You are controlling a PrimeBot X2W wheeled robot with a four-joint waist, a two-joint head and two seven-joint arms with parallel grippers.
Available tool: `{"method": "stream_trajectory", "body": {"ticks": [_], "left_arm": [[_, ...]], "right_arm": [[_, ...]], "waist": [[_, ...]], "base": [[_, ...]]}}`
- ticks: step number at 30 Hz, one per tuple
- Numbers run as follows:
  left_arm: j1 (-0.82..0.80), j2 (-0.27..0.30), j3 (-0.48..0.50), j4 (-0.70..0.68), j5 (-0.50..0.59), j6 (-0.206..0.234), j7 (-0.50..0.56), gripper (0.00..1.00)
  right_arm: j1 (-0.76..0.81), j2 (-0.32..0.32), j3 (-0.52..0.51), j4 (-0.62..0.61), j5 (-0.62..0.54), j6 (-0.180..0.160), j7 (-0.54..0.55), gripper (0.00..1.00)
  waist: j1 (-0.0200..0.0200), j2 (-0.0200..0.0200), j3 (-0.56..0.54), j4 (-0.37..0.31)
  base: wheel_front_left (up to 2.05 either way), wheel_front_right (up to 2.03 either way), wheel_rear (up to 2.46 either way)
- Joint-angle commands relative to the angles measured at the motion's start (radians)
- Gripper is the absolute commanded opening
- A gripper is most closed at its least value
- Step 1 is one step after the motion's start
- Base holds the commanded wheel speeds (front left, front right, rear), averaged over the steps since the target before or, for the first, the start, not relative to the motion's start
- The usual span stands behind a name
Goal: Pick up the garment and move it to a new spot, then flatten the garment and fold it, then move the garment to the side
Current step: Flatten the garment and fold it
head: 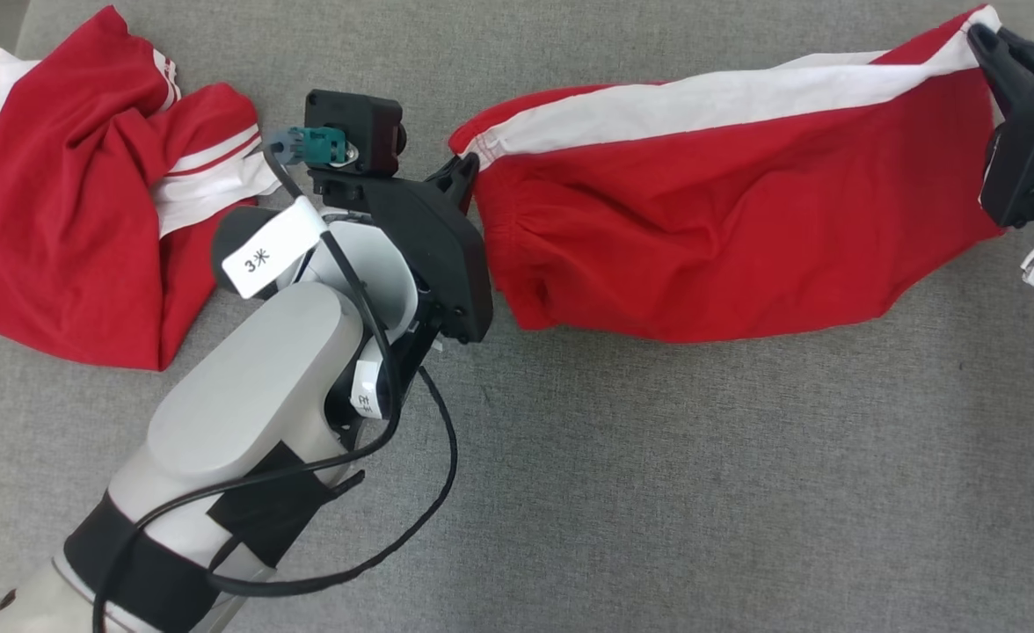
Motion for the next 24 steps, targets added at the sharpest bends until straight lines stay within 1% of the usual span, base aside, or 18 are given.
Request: {"method": "stream_trajectory", "body": {"ticks": [1, 3, 8, 10, 13, 17, 20, 22, 23, 24], "left_arm": [[-0.019, -0.004, 0.002, 0.012, 0.006, -0.007, -0.017, 1.0], [-0.022, -0.01, 0.0, 0.028, 0.008, -0.011, -0.025, 1.0], [-0.033, -0.012, 0.003, 0.05, 0.012, -0.019, -0.051, 1.0], [-0.029, -0.01, 0.004, 0.054, 0.015, -0.028, -0.07, 1.0], [-0.021, -0.003, 0.003, 0.043, 0.026, -0.045, -0.112, 1.0], [-0.002, 0.014, 0.005, 0.011, 0.038, -0.082, -0.203, 1.0], [0.023, 0.024, 0.025, -0.028, 0.043, -0.103, -0.302, 1.0], [0.058, 0.026, 0.046, -0.053, 0.028, -0.108, -0.368, 1.0], [0.097, 0.024, 0.075, -0.076, 0.006, -0.111, -0.423, 1.0], [0.114, 0.028, 0.093, -0.085, -0.003, -0.104, -0.447, 1.0]], "right_arm": [[-0.02, 0.006, 0.002, 0.016, -0.013, 0.003, -0.02, 1.0], [-0.028, 0.018, -0.003, 0.037, -0.016, 0.003, -0.042, 1.0], [-0.043, 0.024, 0.005, 0.065, -0.025, 0.003, -0.082, 1.0], [-0.045, 0.027, 0.007, 0.073, -0.023, 0.003, -0.104, 1.0], [-0.042, 0.037, -0.015, 0.083, -0.02, 0.003, -0.121, 1.0], [-0.009, 0.039, -0.034, 0.074, -0.039, 0.003, -0.13, 1.0], [0.02, 0.045, -0.059, 0.064, -0.052, 0.003, -0.138, 1.0], [0.049, 0.056, -0.081, 0.063, -0.062, 0.003, -0.137, 1.0], [0.078, 0.066, -0.096, 0.059, -0.071, 0.003, -0.143, 1.0], [0.09, 0.071, -0.107, 0.054, -0.074, 0.003, -0.148, 1.0]], "waist": [[-0.0001, -0.0002, 0.002, 0.004], [-0.0001, -0.0002, 0.002, 0.007], [-0.0001, -0.0002, -0.004, 0.009], [-0.0001, -0.0002, -0.012, 0.011], [-0.0001, -0.0002, -0.027, 0.011], [-0.0001, -0.0002, -0.055, 0.006], [-0.0001, -0.0002, -0.08, 0.0], [-0.0001, -0.0002, -0.101, -0.004], [-0.0001, -0.0002, -0.122, -0.007], [-0.0001, -0.0002, -0.131, -0.01]], "base": [[0.0, 0.0, 0.0], [0.0, 0.0, 0.0], [0.0, 0.0, 0.0], [0.0, 0.0, 0.0], [0.0, 0.0, 0.0], [0.0, 0.0, 0.0], [0.0, 0.0, 0.0], [0.0, 0.0, 0.0], [0.0, 0.0, 0.0], [0.0, 0.0, 0.0]]}}
